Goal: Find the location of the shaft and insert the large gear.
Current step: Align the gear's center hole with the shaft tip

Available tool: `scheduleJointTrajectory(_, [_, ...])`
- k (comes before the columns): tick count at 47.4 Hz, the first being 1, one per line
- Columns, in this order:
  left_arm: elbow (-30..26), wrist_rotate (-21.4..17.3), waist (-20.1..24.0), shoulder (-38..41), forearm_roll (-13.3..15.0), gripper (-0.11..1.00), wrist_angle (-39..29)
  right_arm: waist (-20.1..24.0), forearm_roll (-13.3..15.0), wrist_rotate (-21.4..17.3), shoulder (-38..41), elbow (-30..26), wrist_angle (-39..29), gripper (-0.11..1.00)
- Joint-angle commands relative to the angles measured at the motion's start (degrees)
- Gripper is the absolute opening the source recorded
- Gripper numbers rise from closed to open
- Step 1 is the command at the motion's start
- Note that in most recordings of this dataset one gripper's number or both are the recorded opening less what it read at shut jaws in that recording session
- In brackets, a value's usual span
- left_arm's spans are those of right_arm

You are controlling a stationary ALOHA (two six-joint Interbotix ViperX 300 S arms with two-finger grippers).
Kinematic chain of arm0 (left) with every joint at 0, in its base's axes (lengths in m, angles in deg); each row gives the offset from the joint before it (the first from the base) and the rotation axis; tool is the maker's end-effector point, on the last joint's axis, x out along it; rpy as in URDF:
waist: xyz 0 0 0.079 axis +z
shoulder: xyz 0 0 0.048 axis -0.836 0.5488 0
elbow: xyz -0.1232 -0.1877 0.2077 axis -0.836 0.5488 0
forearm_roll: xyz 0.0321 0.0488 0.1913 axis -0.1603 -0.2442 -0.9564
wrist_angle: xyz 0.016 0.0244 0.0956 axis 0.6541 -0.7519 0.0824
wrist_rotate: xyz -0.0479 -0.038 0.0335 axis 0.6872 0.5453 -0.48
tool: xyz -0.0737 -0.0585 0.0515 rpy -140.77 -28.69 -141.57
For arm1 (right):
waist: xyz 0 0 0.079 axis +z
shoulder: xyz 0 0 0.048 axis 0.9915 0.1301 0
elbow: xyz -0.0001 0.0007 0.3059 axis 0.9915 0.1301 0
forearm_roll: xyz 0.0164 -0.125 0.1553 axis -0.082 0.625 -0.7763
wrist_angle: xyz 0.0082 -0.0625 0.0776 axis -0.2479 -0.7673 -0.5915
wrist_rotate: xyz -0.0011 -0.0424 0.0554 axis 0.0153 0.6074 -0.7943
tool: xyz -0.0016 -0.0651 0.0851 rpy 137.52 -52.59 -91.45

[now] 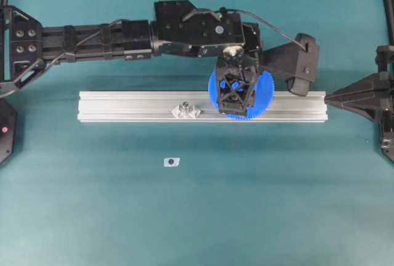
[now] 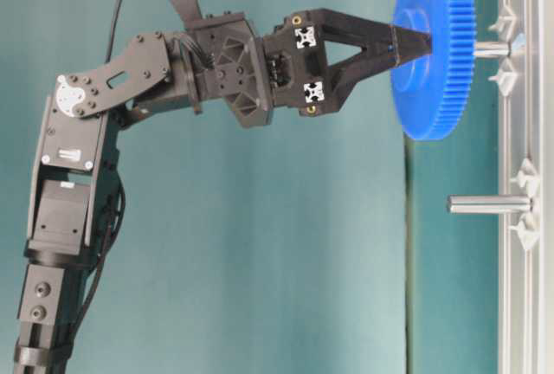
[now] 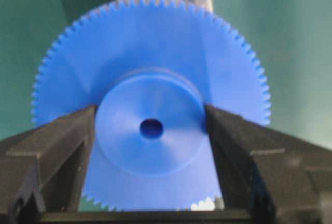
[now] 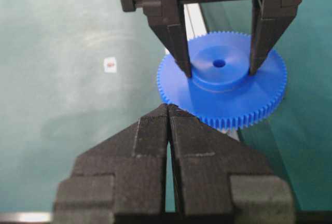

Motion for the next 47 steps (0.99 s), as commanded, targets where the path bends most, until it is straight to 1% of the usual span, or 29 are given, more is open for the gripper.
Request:
scheduleJointTrajectory(1, [-0.44,-0.18,1.41,-1.76,-0.26,0.70,0.00,-0.18,0.09,-0.62,0.09,-0.79,0.26,-0.01])
scheduleJointTrajectory(32, [-0.44,-0.18,1.41,-1.67,-0.35,0.70,0.00,-0.18,0.09,-0.62,-0.09,-0.88,0.26,-0.01])
scheduleJointTrajectory(47, [-0.44,0.53,1.41,-1.67,-0.35,0.70,-0.18,-0.18,0.09,-0.53,-0.09,-0.97,0.18,-0.01])
